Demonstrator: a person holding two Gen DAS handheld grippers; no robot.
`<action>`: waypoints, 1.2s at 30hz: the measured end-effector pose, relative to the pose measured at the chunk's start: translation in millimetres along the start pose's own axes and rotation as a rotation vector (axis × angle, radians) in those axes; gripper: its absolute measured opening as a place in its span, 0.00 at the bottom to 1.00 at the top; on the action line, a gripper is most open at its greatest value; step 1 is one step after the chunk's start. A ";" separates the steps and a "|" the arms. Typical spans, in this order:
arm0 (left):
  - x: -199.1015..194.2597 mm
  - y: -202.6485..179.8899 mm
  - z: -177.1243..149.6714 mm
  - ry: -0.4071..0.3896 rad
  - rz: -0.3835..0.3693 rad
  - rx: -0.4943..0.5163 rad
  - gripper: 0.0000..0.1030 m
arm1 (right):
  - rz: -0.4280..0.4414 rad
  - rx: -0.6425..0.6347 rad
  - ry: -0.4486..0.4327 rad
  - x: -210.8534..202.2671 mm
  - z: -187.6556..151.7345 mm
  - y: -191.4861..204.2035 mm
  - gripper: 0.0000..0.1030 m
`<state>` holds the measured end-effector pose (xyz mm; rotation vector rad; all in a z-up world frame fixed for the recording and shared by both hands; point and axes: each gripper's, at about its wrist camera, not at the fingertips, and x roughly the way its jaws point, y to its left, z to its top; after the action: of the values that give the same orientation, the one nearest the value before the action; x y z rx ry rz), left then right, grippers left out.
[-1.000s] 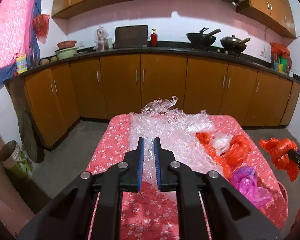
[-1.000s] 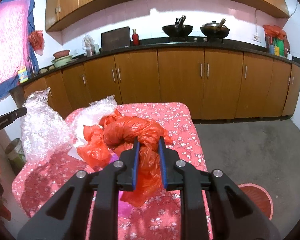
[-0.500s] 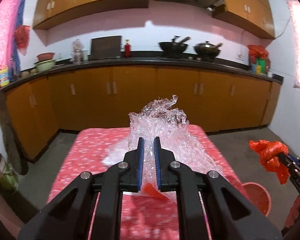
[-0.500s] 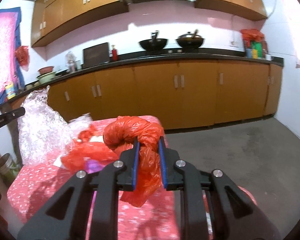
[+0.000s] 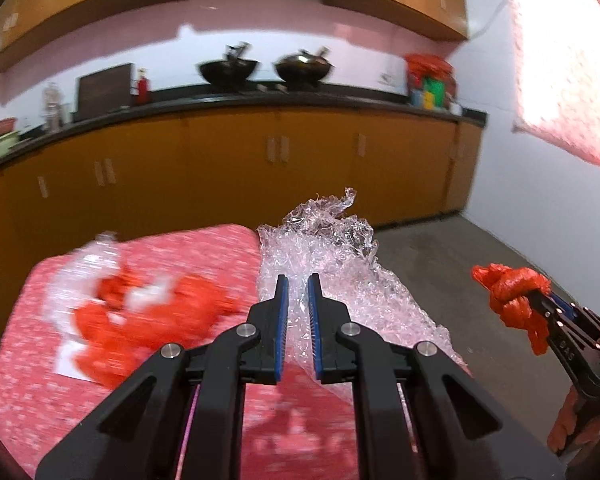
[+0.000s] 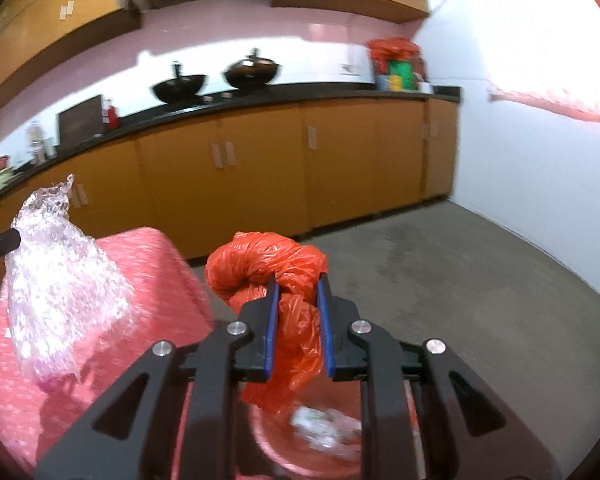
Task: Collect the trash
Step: 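Carry both bags over the orange basket and open both tools to drop them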
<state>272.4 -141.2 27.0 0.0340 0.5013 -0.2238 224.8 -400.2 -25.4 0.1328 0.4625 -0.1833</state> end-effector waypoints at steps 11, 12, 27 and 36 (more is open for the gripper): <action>65.8 -99.6 -43.7 0.153 -0.097 0.131 0.10 | -0.099 0.055 0.118 39.5 -43.0 -77.0 0.18; 69.3 -103.7 -45.7 0.163 -0.099 0.138 0.10 | -0.100 0.057 0.128 44.4 -46.5 -79.7 0.18; 122.5 -154.2 -80.5 0.276 -0.088 0.249 0.10 | -0.080 0.083 0.250 99.5 -90.3 -86.9 0.19; 137.7 -166.0 -85.0 0.299 -0.111 0.249 0.24 | -0.067 0.106 0.226 109.3 -89.1 -83.4 0.38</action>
<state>313.0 -323.9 -110.0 0.2868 0.7714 -0.3919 265.4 -482.4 -161.3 0.2433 0.6833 -0.2596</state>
